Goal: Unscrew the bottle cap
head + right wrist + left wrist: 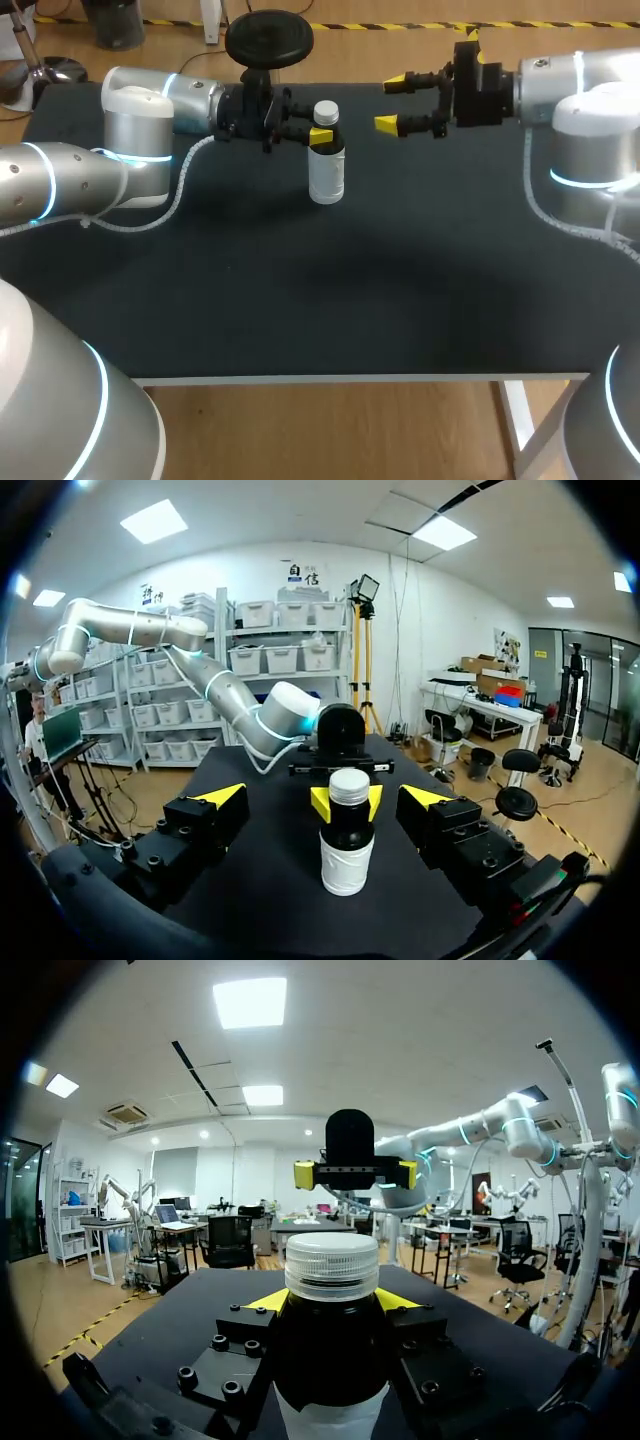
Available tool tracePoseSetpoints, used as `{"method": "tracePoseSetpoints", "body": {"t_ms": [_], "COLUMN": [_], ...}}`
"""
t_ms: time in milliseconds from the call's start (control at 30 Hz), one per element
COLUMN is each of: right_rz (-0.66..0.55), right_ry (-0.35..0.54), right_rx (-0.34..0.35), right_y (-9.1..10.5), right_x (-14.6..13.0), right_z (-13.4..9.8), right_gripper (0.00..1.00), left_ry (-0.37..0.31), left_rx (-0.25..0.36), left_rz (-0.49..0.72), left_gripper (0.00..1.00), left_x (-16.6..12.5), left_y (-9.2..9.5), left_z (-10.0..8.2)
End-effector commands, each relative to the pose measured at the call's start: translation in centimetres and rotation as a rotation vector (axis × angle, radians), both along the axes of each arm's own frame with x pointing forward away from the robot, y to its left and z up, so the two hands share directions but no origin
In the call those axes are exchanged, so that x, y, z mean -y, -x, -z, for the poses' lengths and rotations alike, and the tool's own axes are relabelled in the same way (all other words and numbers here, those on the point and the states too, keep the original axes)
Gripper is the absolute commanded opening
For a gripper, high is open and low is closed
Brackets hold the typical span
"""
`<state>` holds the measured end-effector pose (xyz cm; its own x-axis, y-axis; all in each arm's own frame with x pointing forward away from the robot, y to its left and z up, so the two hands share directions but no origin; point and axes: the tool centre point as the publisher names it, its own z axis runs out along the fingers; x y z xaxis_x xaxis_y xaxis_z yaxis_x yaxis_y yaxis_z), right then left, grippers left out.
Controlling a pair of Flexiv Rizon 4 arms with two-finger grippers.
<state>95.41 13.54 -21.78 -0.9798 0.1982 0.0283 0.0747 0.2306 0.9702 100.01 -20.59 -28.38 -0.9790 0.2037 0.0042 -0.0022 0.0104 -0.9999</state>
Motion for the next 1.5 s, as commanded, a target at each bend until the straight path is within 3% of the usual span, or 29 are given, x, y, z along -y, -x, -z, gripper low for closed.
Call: {"method": "tracePoseSetpoints", "body": {"t_ms": [33,200,733,1500], "right_rz": [-0.008,0.008,0.032,0.012], "right_ry": [-0.002,0.031,-0.006,-0.017], "right_rx": [0.001,0.008,-0.008,-0.004], "right_y": [-0.2,-0.2,-1.5,-3.2], "right_x": [-1.8,-2.9,-6.2,-8.2], "right_z": [1.2,2.0,3.7,3.9], "right_gripper": [1.00,1.00,1.00,1.00], "left_ry": [0.001,0.001,0.001,0.001], "left_rx": [-0.001,-0.001,-0.001,-0.001], "left_rz": [0.004,0.004,0.004,0.004], "left_gripper": [0.00,0.00,0.00,0.00], "left_x": [0.0,0.0,0.0,0.0], "left_y": [-0.1,-0.1,-0.1,-0.1], "left_z": [0.0,0.0,0.0,0.0]}}
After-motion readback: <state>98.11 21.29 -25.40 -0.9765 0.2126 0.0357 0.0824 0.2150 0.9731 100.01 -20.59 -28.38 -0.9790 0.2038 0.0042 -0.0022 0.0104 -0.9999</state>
